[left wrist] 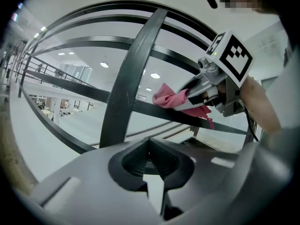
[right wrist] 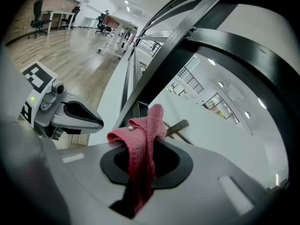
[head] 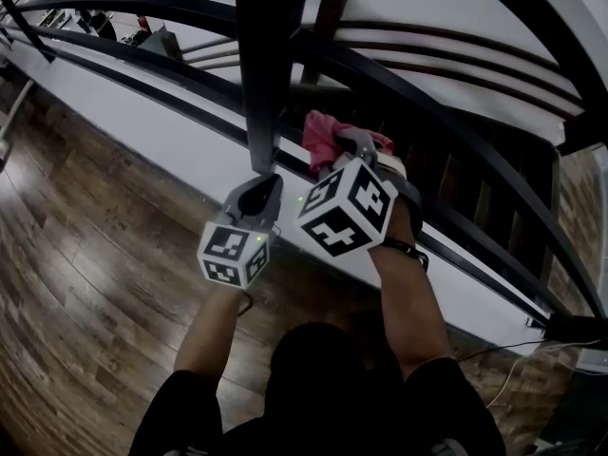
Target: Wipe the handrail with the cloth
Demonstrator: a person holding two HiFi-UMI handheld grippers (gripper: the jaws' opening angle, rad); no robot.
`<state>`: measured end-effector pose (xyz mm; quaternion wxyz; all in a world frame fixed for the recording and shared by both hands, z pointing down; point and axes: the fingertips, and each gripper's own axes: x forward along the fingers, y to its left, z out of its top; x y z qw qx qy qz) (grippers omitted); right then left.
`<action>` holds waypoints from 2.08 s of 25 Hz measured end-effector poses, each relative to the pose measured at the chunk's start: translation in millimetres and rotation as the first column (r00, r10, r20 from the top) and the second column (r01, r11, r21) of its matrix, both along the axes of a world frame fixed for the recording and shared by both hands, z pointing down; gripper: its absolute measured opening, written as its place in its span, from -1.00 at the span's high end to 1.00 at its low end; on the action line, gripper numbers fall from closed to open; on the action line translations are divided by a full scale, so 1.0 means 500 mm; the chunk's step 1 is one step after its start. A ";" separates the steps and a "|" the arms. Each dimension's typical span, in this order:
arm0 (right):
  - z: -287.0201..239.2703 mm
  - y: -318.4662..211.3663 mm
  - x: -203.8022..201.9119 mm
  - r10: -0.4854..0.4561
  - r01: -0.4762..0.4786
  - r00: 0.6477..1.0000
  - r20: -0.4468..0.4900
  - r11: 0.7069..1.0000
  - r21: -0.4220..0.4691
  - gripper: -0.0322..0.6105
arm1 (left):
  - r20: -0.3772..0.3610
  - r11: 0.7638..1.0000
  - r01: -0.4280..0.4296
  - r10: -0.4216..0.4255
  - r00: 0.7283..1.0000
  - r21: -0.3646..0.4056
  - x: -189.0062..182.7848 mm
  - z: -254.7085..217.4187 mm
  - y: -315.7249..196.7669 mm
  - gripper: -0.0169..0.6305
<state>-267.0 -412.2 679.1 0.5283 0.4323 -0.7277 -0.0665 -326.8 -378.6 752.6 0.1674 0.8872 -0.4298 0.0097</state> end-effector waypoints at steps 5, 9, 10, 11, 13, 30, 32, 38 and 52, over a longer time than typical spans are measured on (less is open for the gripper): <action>0.004 -0.019 -0.021 -0.021 0.020 0.999 -0.025 1.000 -0.010 0.74 | 0.005 1.000 0.002 -0.002 1.000 -0.001 -0.006 -0.002 0.009 0.95; 0.009 -0.033 -0.029 -0.025 0.025 0.999 -0.033 0.999 -0.022 0.74 | 0.017 1.000 0.028 -0.028 0.999 -0.002 -0.023 -0.001 0.005 0.95; 0.011 -0.035 -0.031 -0.026 0.025 0.999 -0.037 0.999 -0.020 0.74 | 0.028 0.999 0.035 -0.035 0.999 0.000 -0.027 0.001 0.003 0.95; 0.013 -0.037 -0.033 -0.027 0.026 0.999 -0.041 1.000 -0.017 0.74 | 0.037 0.999 0.042 -0.042 0.998 0.000 -0.031 0.005 0.002 0.95; 0.017 -0.040 -0.039 -0.031 0.030 0.999 -0.045 1.000 -0.005 0.74 | 0.045 0.998 0.057 -0.057 0.997 -0.006 -0.039 0.012 0.000 0.95; -0.025 0.004 -0.122 -0.161 0.157 0.987 0.009 0.970 0.184 0.74 | 0.071 0.982 0.189 -0.187 0.980 -0.013 -0.143 0.017 0.019 0.95; -0.052 0.046 -0.098 -0.168 0.156 0.985 0.037 0.961 0.227 0.75 | 0.066 0.989 0.150 -0.150 0.986 -0.005 -0.112 0.015 0.025 0.95; -0.045 0.216 0.056 -0.212 0.222 0.975 -0.064 0.933 0.282 0.74 | 0.013 0.997 -0.061 0.061 0.998 0.055 0.086 -0.002 0.069 0.95; 0.055 0.631 0.810 0.310 -0.272 0.928 -0.208 0.943 0.193 0.74 | 0.129 0.639 -0.747 0.737 0.663 0.183 0.747 -0.085 0.362 0.95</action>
